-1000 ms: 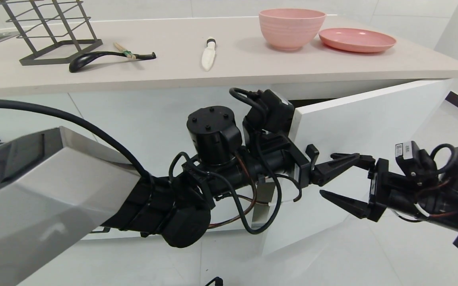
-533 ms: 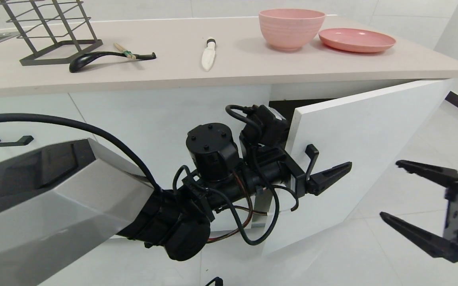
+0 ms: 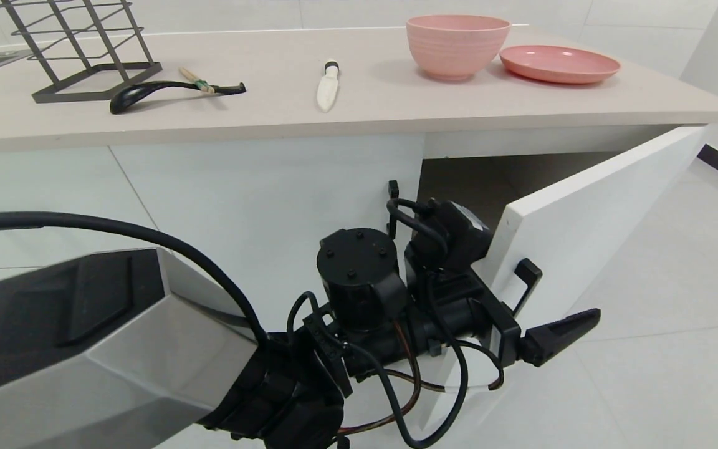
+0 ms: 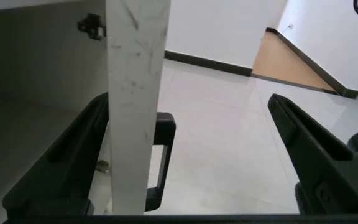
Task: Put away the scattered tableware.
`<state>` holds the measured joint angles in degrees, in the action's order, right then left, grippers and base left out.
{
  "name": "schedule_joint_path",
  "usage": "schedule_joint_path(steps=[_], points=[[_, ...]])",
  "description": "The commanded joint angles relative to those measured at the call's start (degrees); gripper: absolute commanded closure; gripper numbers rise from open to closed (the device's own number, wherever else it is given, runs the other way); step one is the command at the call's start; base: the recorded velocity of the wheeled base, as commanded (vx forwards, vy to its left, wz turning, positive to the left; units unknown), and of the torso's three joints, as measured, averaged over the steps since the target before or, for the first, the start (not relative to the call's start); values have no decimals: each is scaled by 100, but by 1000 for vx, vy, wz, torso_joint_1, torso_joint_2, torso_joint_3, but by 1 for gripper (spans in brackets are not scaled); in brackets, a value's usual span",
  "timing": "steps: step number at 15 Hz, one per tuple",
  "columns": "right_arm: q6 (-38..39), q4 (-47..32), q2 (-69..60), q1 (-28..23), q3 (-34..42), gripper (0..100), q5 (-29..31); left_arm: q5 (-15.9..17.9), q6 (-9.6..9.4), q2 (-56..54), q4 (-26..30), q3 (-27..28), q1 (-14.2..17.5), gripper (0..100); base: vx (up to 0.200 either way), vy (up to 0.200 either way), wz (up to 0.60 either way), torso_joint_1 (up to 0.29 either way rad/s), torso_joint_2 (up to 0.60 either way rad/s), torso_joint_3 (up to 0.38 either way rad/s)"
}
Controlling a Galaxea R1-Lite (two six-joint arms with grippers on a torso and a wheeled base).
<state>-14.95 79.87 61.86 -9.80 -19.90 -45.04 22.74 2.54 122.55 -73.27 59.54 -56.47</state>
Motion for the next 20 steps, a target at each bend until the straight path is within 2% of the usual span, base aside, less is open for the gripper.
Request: schedule_joint_path(steps=[1,7,9,13,17,20], points=[[0,-7,-183,-48,-146,0,22,3,1,41,-4,-4,-93,0,0,0,0,0,0,0],[27,-7,-306,-286,-621,0,163,3,1,199,-4,49,-717,0,0,0,0,0,0,0],[36,-16,-358,-294,-638,0,163,3,10,269,5,84,-787,0,0,0,0,0,0,0],[44,-16,-358,-400,-656,0,163,-15,10,665,5,673,-954,0,0,0,0,0,0,0],[44,-24,-420,-409,-805,0,163,-15,10,893,-100,770,-1147,0,0,0,0,0,0,0],[44,-42,-543,-532,-911,0,171,-15,19,1201,-127,1192,-1253,0,0,0,0,0,0,0]])
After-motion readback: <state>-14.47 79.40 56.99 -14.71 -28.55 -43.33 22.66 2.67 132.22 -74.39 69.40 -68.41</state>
